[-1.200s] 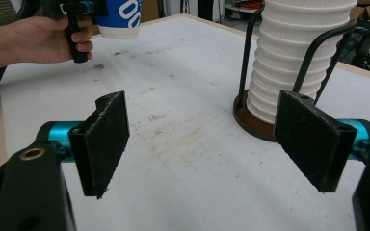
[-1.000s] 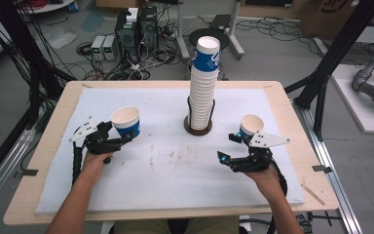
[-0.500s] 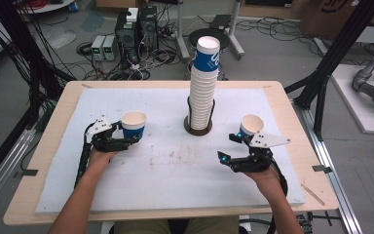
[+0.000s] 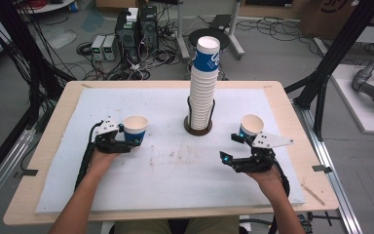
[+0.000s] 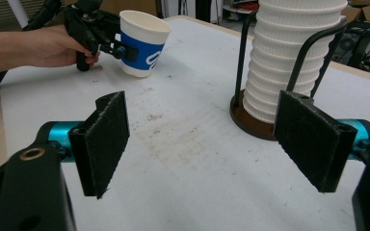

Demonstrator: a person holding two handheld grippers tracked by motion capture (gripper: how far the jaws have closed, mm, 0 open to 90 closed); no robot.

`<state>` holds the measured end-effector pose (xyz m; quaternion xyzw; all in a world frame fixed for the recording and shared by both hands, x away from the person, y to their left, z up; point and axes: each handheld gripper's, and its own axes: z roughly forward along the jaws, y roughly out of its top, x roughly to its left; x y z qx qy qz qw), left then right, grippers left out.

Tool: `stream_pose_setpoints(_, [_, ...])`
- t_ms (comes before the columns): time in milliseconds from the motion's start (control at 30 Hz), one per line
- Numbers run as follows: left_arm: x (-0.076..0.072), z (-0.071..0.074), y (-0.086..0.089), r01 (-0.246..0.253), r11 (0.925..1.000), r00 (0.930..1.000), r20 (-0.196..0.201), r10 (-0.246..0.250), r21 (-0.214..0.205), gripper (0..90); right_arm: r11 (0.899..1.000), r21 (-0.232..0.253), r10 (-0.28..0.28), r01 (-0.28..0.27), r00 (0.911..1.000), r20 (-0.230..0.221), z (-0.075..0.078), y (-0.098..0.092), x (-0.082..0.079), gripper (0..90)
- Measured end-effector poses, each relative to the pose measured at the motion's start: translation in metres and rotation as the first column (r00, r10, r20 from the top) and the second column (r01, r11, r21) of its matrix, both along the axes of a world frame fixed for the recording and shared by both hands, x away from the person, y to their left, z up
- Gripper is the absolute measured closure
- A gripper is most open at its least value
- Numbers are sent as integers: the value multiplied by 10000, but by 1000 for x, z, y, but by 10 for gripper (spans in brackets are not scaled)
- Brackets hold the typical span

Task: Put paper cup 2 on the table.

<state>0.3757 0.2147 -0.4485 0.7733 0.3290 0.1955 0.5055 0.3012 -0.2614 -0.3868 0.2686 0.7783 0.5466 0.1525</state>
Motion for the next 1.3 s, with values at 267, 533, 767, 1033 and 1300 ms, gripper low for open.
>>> stream_pose_setpoints(267, [-9, -2, 8, -12, 9998, 9999, -104, 14, 186, 270, 10000, -50, 14, -14, 10000, 29, 0, 1, 0, 207])
stream_pose_setpoints(533, [-15, -2, 7, -243, 9990, 9995, -204, 251, 362, 247, 9994, -346, -1, 2, 10000, 24, -1, 0, 0, 208])
stream_pose_setpoints(767, [-20, -2, 8, -212, 9993, 9987, -451, 225, 297, 189, 9994, -353, 20, -18, 10000, 71, 0, 0, 0, 208])
stream_pose_setpoints(1033, [-33, 2, 20, -336, 9994, 9985, -433, 335, -9, 182, 9995, -306, -70, 73, 9999, 89, 1, -3, -1, 208])
stream_pose_setpoints(1300, [-46, 8, 44, -1037, 9894, 9946, -162, 1026, -1014, 172, 9993, -343, -171, 175, 9998, 99, 1, -6, -1, 207])
